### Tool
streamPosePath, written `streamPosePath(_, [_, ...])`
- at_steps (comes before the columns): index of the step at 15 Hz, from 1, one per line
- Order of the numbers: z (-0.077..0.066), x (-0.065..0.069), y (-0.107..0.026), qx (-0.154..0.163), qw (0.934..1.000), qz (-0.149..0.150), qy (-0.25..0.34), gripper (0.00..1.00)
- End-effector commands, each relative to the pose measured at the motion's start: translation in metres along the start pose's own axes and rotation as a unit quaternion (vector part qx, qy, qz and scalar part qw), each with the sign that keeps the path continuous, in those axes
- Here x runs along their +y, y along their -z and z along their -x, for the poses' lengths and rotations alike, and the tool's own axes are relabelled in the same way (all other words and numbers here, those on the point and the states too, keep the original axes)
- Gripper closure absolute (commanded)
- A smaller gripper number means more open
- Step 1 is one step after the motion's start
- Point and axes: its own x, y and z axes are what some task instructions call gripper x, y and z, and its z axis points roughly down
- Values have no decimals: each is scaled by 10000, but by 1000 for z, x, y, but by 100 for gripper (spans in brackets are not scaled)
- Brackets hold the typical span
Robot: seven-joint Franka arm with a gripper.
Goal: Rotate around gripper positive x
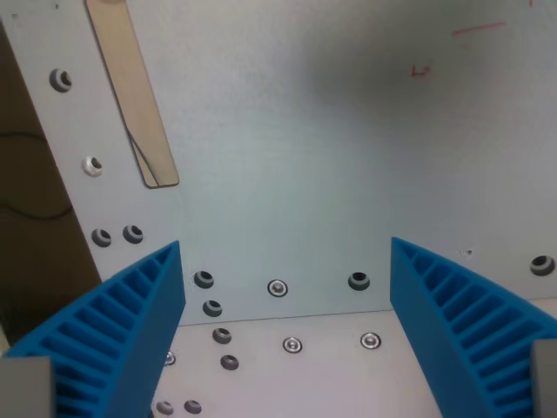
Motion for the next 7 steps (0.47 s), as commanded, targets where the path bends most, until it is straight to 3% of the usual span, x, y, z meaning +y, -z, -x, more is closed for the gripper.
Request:
streamPosePath(1, [2, 5, 0, 113, 9943, -1058, 106, 0])
streamPosePath(7, [2, 5, 0, 109, 9900, -1405, 110, 0])
